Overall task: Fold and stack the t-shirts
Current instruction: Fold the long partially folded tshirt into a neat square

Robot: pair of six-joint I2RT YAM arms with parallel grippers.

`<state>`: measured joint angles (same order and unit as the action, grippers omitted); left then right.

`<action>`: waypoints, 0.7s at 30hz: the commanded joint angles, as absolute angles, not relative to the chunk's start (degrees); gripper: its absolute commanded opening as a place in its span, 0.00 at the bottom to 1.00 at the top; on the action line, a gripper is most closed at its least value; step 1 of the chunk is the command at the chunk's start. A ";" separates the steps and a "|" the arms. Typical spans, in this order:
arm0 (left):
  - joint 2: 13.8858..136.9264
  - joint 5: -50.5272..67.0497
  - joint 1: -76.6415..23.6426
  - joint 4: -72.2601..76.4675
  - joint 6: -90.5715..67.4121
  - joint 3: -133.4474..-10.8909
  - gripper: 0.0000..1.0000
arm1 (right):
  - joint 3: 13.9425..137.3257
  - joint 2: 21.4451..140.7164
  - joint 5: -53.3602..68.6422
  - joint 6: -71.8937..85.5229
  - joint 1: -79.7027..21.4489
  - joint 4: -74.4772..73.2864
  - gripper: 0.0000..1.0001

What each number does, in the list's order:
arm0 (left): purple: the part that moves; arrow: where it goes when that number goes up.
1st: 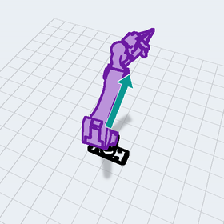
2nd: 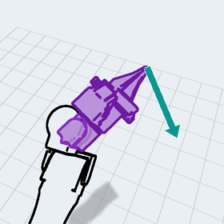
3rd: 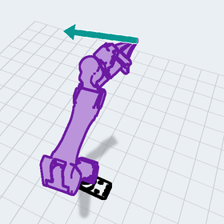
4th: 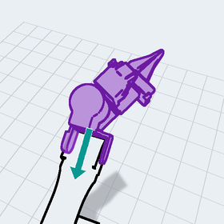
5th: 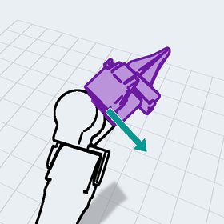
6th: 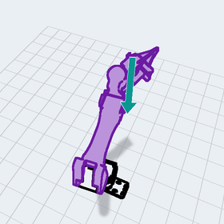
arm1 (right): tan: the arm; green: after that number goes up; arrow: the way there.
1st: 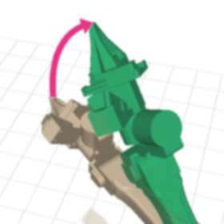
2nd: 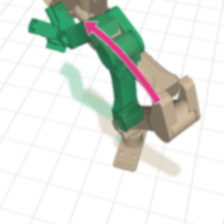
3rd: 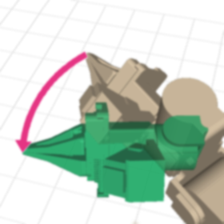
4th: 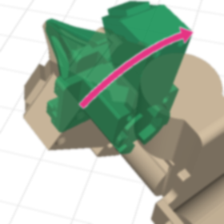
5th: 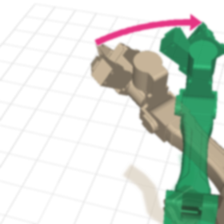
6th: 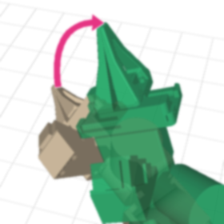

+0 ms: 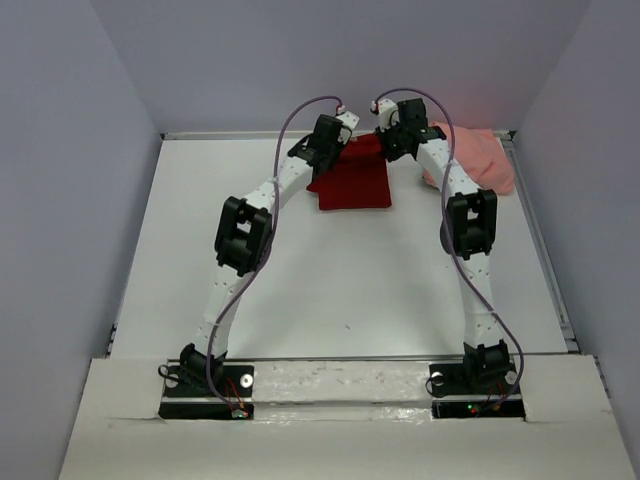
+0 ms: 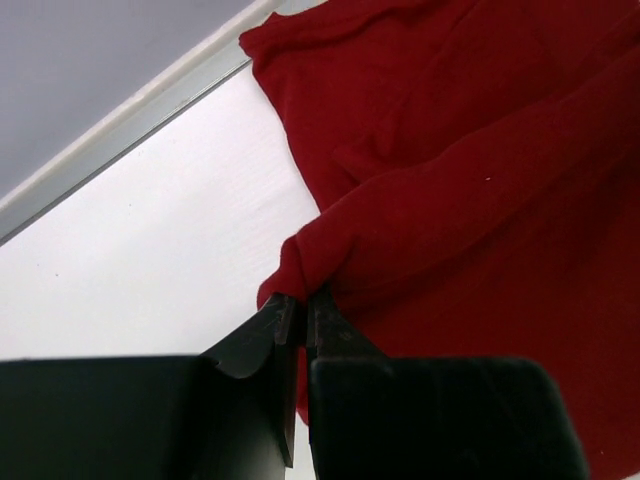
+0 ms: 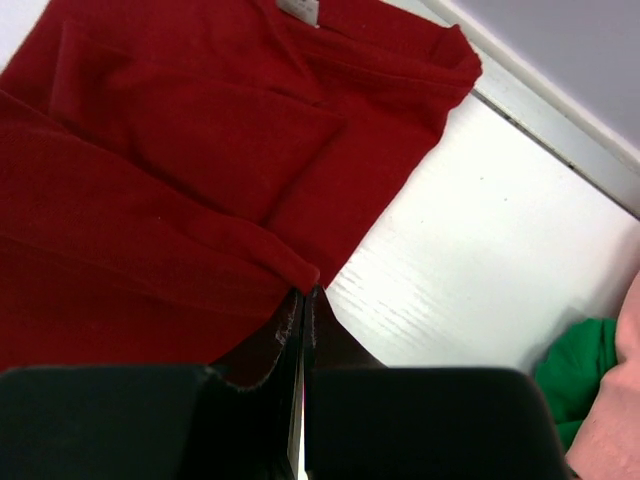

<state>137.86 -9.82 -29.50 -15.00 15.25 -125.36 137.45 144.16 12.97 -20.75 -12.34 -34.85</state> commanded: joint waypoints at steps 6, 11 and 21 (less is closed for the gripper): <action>142.65 -14.59 -29.27 -13.01 17.93 -132.27 0.00 | 141.42 147.48 6.16 -22.41 -11.60 -28.30 0.00; 144.31 -15.90 -29.44 -13.18 19.15 -133.42 0.00 | 139.93 147.83 4.92 -22.85 -11.60 -27.51 0.00; 146.42 -18.54 -29.88 -11.34 20.74 -134.30 0.10 | 141.50 150.20 2.11 -23.73 -11.60 -26.54 0.00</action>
